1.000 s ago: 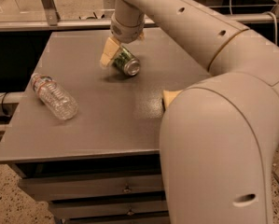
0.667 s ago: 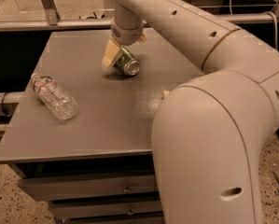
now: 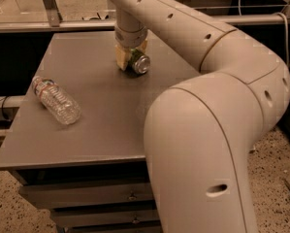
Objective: Place green can upright
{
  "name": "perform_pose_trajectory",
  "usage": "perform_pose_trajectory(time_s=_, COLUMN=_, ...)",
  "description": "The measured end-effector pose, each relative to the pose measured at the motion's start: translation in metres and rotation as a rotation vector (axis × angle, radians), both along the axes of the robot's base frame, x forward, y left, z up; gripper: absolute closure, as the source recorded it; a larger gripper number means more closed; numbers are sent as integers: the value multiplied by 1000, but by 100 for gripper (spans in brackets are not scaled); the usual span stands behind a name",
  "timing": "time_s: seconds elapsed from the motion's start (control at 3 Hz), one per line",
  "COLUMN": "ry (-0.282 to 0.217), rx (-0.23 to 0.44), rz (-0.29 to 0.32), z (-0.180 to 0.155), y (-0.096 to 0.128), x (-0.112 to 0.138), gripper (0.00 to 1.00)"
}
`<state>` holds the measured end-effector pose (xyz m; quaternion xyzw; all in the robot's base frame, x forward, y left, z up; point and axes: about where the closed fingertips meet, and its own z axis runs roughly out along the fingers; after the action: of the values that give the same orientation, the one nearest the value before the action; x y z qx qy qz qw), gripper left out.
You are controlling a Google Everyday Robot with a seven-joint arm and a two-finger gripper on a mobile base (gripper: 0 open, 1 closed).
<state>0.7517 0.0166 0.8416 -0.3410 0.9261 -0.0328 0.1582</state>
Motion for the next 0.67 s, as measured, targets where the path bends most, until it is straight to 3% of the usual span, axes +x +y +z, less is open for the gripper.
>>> perform_pose_trajectory(time_s=0.33, ry=-34, rx=35, rz=5, z=17, y=3, x=4, gripper=69)
perform_pose_trajectory(time_s=0.67, ry=-124, rx=174, rz=84, z=50, y=1, x=4, gripper=98)
